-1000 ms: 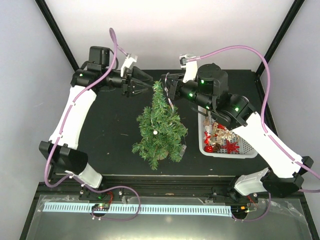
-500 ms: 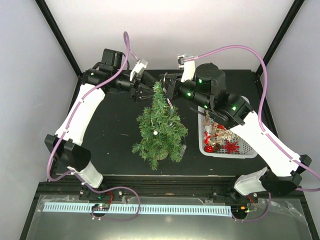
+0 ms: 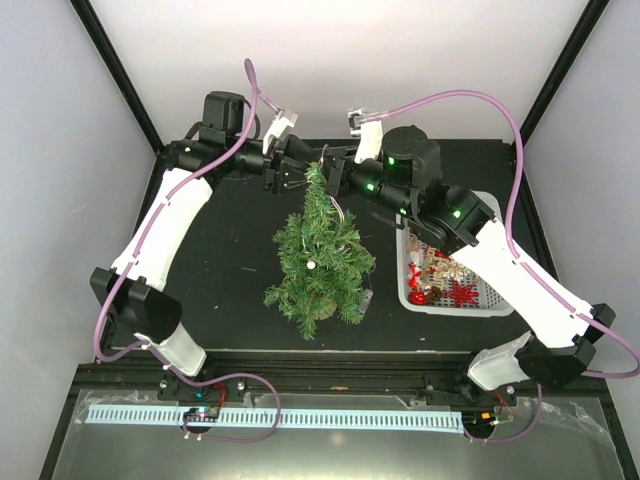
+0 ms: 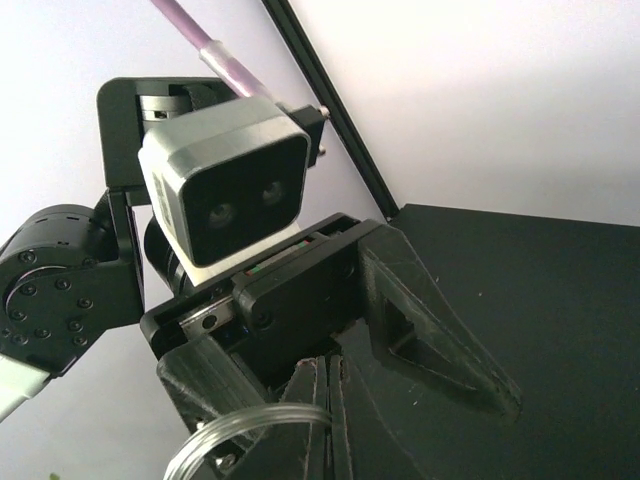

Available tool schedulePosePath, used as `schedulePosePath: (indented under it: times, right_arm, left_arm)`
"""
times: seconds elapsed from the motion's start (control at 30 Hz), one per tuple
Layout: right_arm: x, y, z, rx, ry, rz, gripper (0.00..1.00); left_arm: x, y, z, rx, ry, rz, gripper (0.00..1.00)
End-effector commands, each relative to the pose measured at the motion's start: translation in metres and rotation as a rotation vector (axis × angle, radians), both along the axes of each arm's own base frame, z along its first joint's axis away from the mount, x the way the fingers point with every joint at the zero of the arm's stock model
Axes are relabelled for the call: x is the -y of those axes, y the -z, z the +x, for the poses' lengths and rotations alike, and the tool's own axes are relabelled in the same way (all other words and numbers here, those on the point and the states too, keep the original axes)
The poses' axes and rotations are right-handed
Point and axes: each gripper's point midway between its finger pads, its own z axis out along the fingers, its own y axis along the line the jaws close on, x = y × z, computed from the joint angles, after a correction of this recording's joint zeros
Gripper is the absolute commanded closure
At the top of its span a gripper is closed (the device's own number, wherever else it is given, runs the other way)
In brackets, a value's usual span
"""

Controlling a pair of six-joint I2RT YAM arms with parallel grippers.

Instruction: Decorate the small christmas tree

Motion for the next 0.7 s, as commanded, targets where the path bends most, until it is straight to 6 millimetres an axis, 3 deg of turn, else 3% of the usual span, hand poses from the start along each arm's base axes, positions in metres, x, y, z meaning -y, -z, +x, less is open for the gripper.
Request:
schedulePosePath:
  times: [0.0,0.1,0.3,0.67]
  right_arm:
    - [-0.004,0.0,0.003,-0.004,-0.007,0.02,0.99]
    - [-0.004,0.0,0.003,-0.006,-0.009,0.022,0.99]
    - [-0.003,-0.002,0.002,-0.004,-0.008,0.024,0.99]
    - [0.004,0.002,0.0,-0.005,0.006,0.003,0.97]
  left_arm:
    - [0.001,-0.018,-0.008,0.052,0.024,-0.04,0.42]
    - [0.001,-0.018,-0.007,0.052,0.027,-0.042,0.63]
    - [0.001,-0.016,-0.006,0.047,0.018,-0.034,0.94]
    - [-0.001,-0.017,0.006,0.108,-0.079,0.044,0.98]
